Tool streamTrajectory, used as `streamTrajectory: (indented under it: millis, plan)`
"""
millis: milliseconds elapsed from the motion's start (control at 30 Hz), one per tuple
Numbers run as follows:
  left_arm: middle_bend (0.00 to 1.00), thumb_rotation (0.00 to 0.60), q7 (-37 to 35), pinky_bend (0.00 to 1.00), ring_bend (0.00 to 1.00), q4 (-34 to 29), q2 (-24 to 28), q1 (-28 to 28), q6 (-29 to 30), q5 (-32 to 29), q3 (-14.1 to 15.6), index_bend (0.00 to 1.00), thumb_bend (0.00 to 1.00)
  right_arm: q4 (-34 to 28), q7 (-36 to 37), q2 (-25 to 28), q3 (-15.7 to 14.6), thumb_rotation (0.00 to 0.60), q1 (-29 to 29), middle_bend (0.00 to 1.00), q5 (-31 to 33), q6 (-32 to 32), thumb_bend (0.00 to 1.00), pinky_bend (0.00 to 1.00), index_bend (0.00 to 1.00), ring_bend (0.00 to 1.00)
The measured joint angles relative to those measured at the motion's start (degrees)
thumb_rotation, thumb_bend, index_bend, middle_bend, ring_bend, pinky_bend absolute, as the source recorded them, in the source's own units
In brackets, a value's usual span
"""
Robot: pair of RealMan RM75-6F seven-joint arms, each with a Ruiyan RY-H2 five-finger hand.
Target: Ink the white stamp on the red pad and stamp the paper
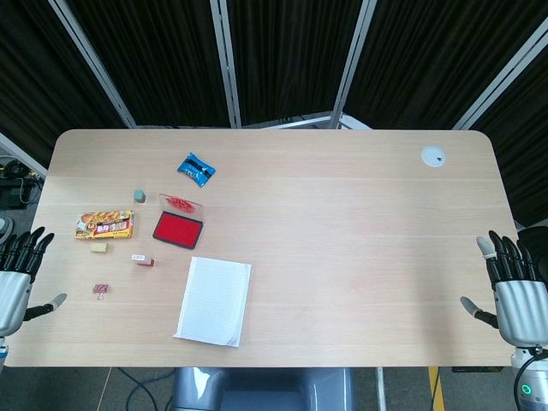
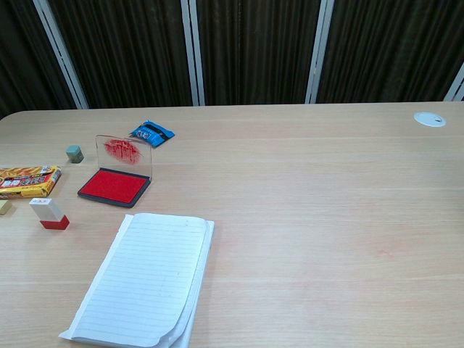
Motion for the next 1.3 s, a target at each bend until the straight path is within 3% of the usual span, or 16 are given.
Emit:
streamTrajectory:
  millis: [133, 167, 200, 267, 333, 433, 667, 800, 967, 1067, 1300]
  plan:
    - [0.00, 0.600, -0.1, 0.00, 0.00, 0.1, 0.0, 0.1, 0.0, 0.0, 0.0, 0.00, 0.00, -0.1, -0.1, 0.0, 0.0, 0.600, 0.0, 0.00, -0.1, 0.0, 0.00, 0.00, 0.00, 0.00]
    - [0.00, 0.600, -0.1, 0.04, 0.03, 0.1, 0.0, 0.1, 0.0, 0.0, 0.1, 0.00, 0.00, -0.1, -0.1, 0.0, 0.0, 0.600, 0.0, 0.00, -0.1, 0.0, 0.00, 0.00, 0.00, 0.00]
    - [0.00, 0.600, -0.1, 0.13, 0.10, 0.2, 0.0, 0.0, 0.0, 0.1, 0.1, 0.00, 0.00, -0.1, -0.1, 0.0, -0.1, 0.600, 0.0, 0.00, -0.1, 0.0, 0.00, 0.00, 0.00, 0.00]
    - [0.00, 0.600, -0.2, 0.54, 0.46, 0.5, -0.1, 0.0, 0.0, 0.2, 0.0, 0.00, 0.00, -0.1, -0.2, 0.0, -0.1, 0.600, 0.0, 0.00, -0.2, 0.0, 0.00, 0.00, 0.00, 0.00]
    - [0.00, 0.600, -0.5, 0.77, 0.69, 0.8, -0.5, -0.2, 0.4, 0.4, -0.2, 0.00, 0.00, -0.2, -0.2, -0.1, -0.1, 0.600, 0.0, 0.00, -0.2, 0.0, 0.00, 0.00, 0.00, 0.00]
    - [0.06, 0.600, -1.6, 0.91, 0.86, 1.3, -1.4, -1.1, -0.2, 1.1, -0.3, 0.01, 0.00, -0.3, -0.5, -0.2, 0.0, 0.600, 0.2, 0.00, -0.1, -0.3, 0.00, 0.00, 0.00, 0.00]
    - [0.28, 0.600, 0.1, 0.97, 0.94, 4.0, -7.0, -6.1, -7.0, 0.9, -1.7, 0.11, 0.00, 0.3, -1.1, -0.8, 0.7, 0.600, 0.9, 0.00, 1.9, -2.1, 0.00, 0.00, 0.00, 0.00]
    - [0.30, 0.600, 2.9, 0.97, 0.95, 4.3, -9.7, -9.7, -14.5, -2.4, -2.9, 0.15, 0.00, 1.0, -1.4, -1.2, 1.4, 0.600, 1.3, 0.00, 4.1, -3.3, 0.00, 0.00, 0.00, 0.00]
    - [0.35, 0.600, 6.4, 0.97, 0.95, 5.8, -14.4, -14.8, -22.7, -8.3, -4.8, 0.28, 0.03, 1.8, -2.1, -1.7, 1.8, 0.600, 1.6, 0.00, 5.3, -4.0, 0.00, 0.00, 0.00, 0.00]
    - [0.36, 0.600, 7.6, 0.97, 0.95, 8.2, -16.3, -16.5, -24.5, -9.6, -5.2, 0.35, 0.06, 2.1, -2.5, -1.9, 1.8, 0.600, 1.7, 0.00, 5.5, -4.2, 0.00, 0.00, 0.00, 0.00]
    - [0.38, 0.600, 8.9, 0.97, 0.94, 14.6, -20.1, -18.7, -26.7, -10.8, -5.2, 0.38, 0.12, 2.5, -2.5, -1.8, 1.9, 0.600, 1.6, 0.00, 6.3, -4.4, 0.00, 0.00, 0.00, 0.00]
